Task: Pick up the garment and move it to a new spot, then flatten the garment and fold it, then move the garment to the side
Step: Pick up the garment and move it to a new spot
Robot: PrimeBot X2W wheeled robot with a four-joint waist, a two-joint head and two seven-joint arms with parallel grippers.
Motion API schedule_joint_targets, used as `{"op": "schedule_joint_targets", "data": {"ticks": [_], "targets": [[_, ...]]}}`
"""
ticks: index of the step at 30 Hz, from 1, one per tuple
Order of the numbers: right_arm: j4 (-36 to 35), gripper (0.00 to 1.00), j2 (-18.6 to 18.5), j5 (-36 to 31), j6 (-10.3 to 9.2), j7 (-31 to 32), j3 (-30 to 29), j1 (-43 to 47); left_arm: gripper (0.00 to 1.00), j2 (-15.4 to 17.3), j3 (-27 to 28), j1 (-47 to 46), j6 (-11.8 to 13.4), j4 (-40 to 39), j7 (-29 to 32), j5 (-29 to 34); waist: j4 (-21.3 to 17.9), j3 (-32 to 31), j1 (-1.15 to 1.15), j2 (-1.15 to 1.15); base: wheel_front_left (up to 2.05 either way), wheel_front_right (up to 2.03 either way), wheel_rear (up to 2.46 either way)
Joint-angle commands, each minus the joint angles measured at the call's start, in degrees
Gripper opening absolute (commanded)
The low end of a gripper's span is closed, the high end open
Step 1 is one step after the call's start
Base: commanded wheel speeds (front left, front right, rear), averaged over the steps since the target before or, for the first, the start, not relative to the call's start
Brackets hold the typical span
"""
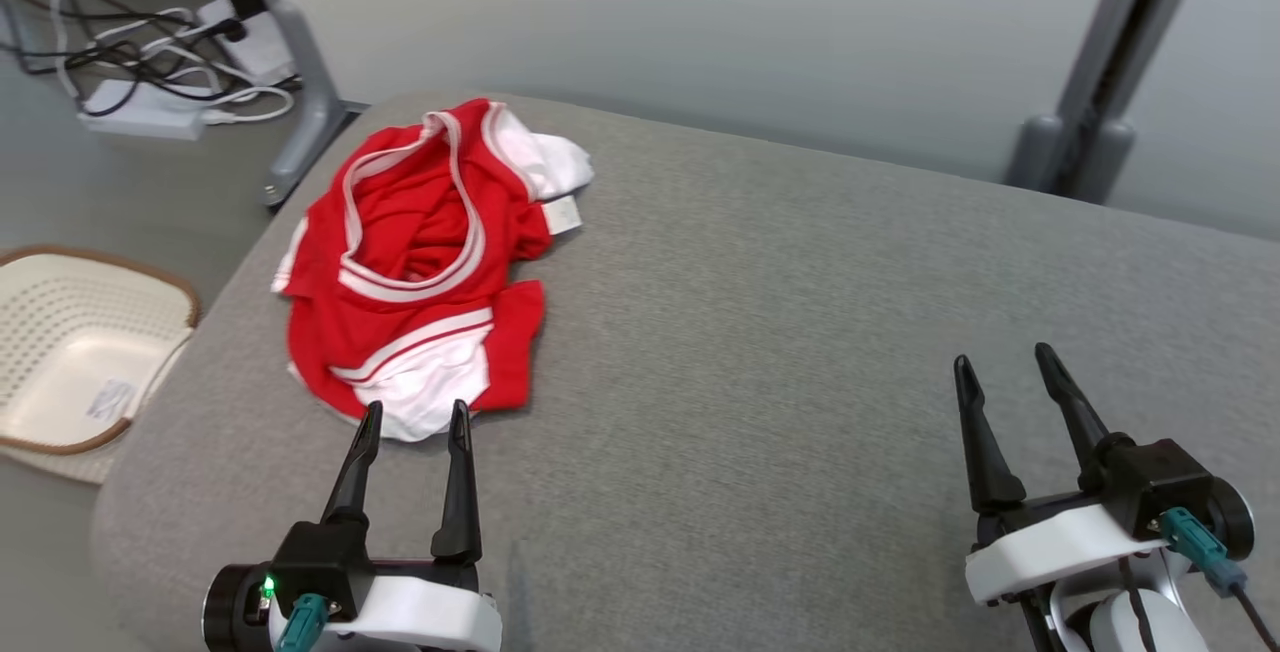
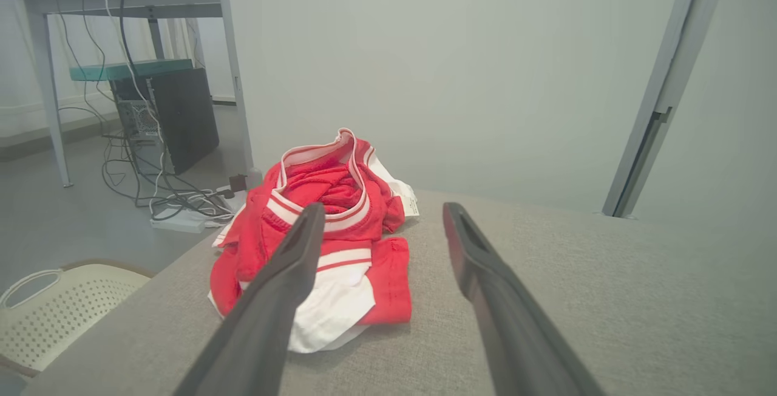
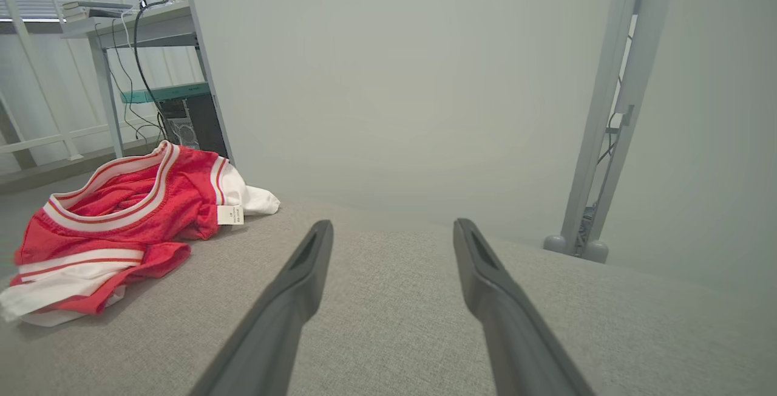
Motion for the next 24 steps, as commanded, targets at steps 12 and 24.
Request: {"op": "schedule_joint_targets", "data": {"ticks": [12, 24], "targets": [[0.6, 1.0, -0.4, 1.8, 0.03, -0.4, 2.7, 1.2, 1.0, 0.2, 1.9, 2.3, -0.1, -0.9, -0.2, 0.9, 9.0, -3.2, 0.0, 0.0, 0.0, 0.0, 0.0], [2.3, 1.0, -0.4, 2.2, 0.02, -0.4, 4.8, -0.4, 1.0, 0.2, 3.0, 3.2, 0.5, -1.9, -0.2, 0.5, 9.5, -2.7, 0.0, 0.0, 0.0, 0.0, 0.0]]}}
